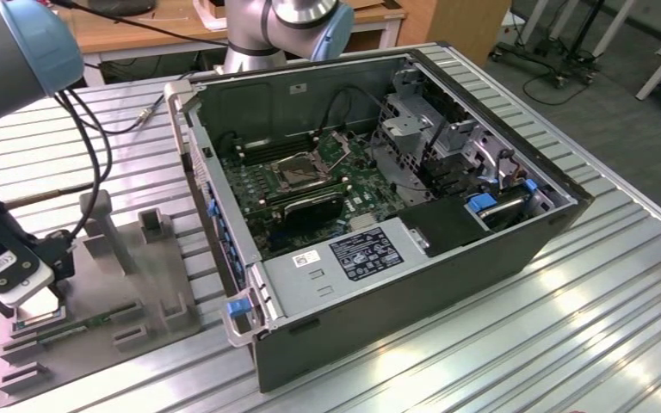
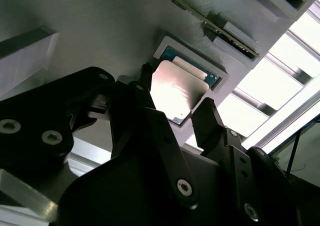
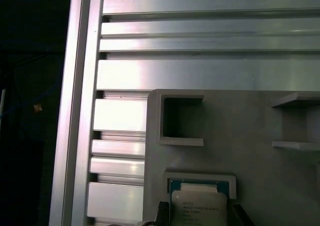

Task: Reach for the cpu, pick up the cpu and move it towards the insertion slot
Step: 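Pick up the cpu and move it towards the insertion slot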

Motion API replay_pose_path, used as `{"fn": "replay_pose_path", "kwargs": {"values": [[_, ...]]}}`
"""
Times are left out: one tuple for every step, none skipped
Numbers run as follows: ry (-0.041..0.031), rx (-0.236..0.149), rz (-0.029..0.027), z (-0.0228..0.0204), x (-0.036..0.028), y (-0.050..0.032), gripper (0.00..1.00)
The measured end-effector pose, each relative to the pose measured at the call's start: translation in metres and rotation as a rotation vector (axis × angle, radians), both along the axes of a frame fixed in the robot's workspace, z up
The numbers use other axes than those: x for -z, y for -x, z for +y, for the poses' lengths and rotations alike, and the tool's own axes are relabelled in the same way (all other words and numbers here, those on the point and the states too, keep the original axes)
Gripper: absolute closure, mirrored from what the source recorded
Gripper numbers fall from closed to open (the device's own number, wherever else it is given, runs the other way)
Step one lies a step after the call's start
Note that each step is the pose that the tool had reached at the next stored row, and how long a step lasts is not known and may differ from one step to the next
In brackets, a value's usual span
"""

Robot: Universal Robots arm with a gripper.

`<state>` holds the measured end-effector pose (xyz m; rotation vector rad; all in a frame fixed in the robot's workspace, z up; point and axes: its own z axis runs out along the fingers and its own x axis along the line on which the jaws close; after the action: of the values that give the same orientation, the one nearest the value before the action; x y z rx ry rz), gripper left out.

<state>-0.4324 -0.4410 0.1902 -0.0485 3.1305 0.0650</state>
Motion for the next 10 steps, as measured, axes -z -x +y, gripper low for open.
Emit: {"fn": "replay_pose_path", "kwargs": {"values": [[0.0,0.0,0.0,0.0,0.0003,0.0,0.41],[0.0001,0.0,0.0001,0.0,0.0005,0.0,0.41],[0.0,0.0,0.0,0.0,0.0008,0.0001,0.41],[0.0,-0.001,0.0,0.0,0.001,0.0001,0.41],[0.0001,-0.001,0.0,0.0,0.0012,0.0002,0.41],[0.0,-0.001,0.0,0.0,0.0013,0.0002,0.41],[0.0,-0.001,-0.0001,0.0,0.0015,0.0003,0.41],[0.0,-0.001,-0.0001,0.0,0.0017,0.0004,0.41],[0.0,-0.001,-0.0001,0.0,0.0018,0.0005,0.41],[0.0,-0.001,0.0,0.0,0.002,0.0006,0.41]]}}
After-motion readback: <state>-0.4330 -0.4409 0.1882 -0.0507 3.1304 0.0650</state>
